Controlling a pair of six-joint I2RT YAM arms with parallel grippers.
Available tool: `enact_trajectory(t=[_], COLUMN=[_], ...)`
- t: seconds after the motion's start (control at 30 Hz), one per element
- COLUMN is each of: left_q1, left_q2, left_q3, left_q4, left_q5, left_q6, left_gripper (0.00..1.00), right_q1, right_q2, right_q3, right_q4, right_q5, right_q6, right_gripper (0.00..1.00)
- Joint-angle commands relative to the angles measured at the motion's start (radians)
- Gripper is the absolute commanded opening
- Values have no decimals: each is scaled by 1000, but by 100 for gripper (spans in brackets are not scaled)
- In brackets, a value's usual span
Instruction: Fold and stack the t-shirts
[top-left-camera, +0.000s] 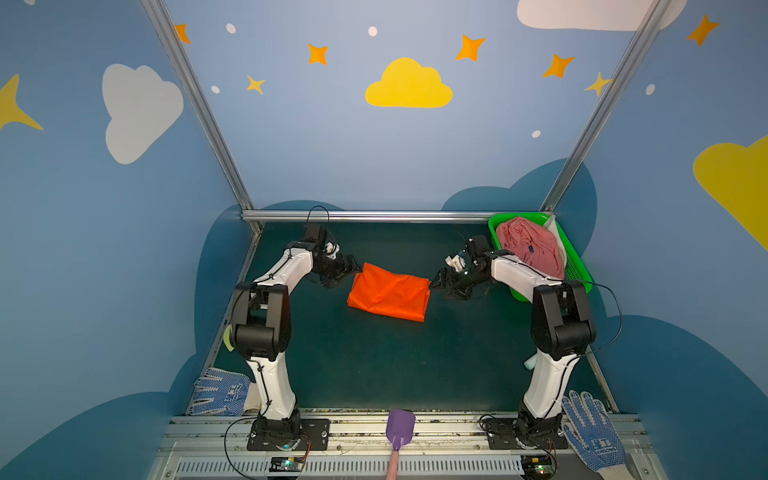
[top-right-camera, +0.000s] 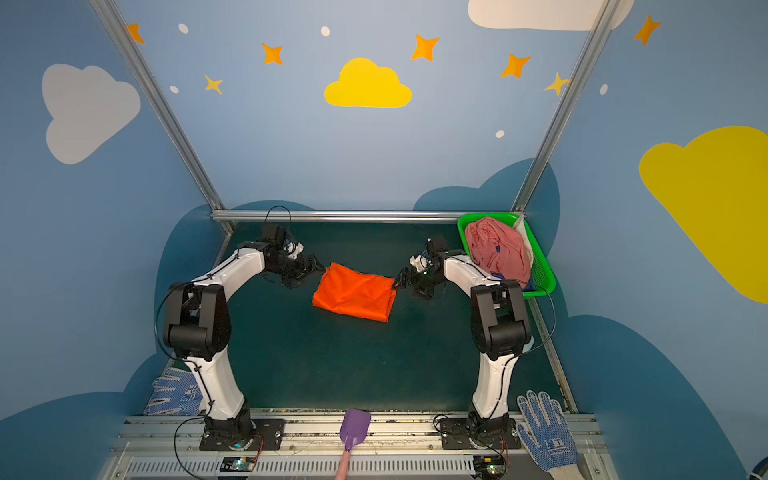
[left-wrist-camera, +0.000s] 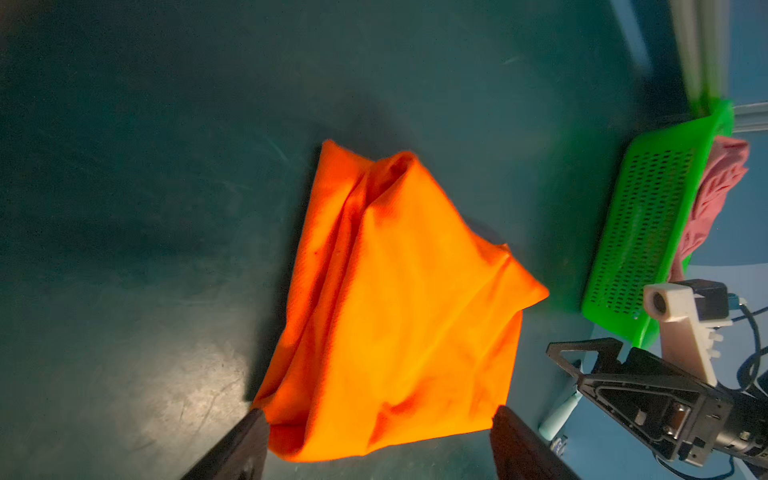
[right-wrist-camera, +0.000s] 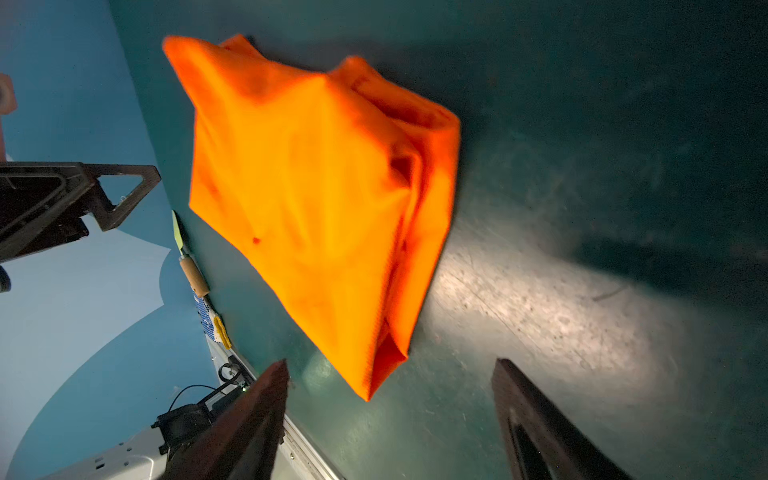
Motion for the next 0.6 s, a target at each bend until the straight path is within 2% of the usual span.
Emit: enact_trajectory(t=[0.0, 0.27, 0.57], left_q1=[-5, -21, -76], left_q2=[49, 130, 214], left_q3=[-11, -19, -4], left_q4=[16, 43, 80], left_q5=[50, 55, 59], left_q6=[23, 18, -9], left_gripper=[85, 85, 76], right_q1=[28, 96, 108], right_q2=[-4, 108, 209], right_q3=[-29, -21, 38], right_q4=[75, 131, 158], right_q5=[-9, -17, -26], right_q6=[39, 105, 144], right_gripper=[79, 79, 79])
